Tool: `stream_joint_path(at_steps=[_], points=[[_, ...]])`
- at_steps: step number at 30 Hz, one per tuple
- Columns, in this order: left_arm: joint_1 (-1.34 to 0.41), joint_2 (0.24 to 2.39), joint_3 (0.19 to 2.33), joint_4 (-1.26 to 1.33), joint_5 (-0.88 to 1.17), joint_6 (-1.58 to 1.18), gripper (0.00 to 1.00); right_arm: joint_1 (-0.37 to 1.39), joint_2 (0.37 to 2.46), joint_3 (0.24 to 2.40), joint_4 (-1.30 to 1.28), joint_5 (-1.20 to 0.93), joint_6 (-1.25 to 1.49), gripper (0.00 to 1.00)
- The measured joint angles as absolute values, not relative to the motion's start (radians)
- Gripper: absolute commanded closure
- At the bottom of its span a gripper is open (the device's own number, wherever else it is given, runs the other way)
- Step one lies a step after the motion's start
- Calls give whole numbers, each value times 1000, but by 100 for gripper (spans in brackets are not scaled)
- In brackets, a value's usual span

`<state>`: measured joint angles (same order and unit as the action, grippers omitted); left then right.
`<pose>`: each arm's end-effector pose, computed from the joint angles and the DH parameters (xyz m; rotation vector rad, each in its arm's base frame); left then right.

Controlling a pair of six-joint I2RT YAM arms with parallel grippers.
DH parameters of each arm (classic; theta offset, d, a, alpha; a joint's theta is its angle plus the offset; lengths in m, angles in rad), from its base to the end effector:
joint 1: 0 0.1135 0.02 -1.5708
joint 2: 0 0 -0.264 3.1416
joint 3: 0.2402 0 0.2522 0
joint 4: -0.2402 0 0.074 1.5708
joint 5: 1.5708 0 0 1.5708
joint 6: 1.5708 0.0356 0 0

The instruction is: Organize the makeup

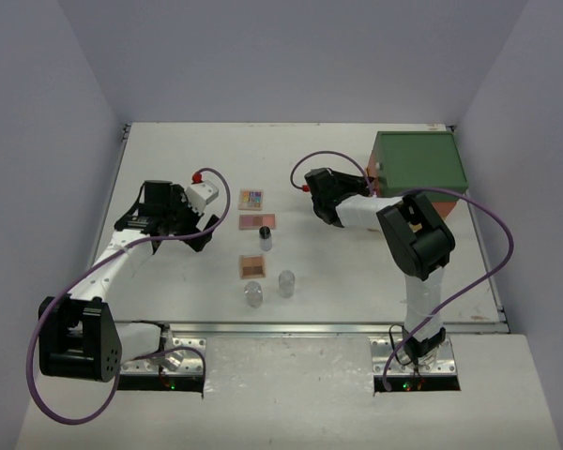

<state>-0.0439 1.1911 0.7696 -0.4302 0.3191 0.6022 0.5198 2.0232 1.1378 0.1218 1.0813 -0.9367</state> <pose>0.2405 -0.0217 0.2321 0.8867 2.1978 -0.1209 0.3649 0.1726 0.1365 -1.0279 1.9876 -1.4646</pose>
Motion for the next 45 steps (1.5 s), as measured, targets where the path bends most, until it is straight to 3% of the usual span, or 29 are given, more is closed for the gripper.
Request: stream_joint_path(at_steps=[4, 9, 11, 26, 45], points=[[-43, 1191, 770, -431, 321, 602, 0, 520, 2023, 1138, 124, 1083, -935, 73], [-40, 1191, 770, -431, 323, 605, 0, 518, 2023, 1143, 129, 1093, -934, 98], [-39, 1191, 770, -431, 324, 606, 0, 517, 2022, 1144, 128, 1096, -933, 100], [-38, 1191, 770, -431, 327, 606, 0, 520, 2022, 1176, 82, 1091, -890, 100], [-26, 1191, 770, -434, 327, 623, 0, 662, 2156, 1447, -114, 1067, -783, 100]])
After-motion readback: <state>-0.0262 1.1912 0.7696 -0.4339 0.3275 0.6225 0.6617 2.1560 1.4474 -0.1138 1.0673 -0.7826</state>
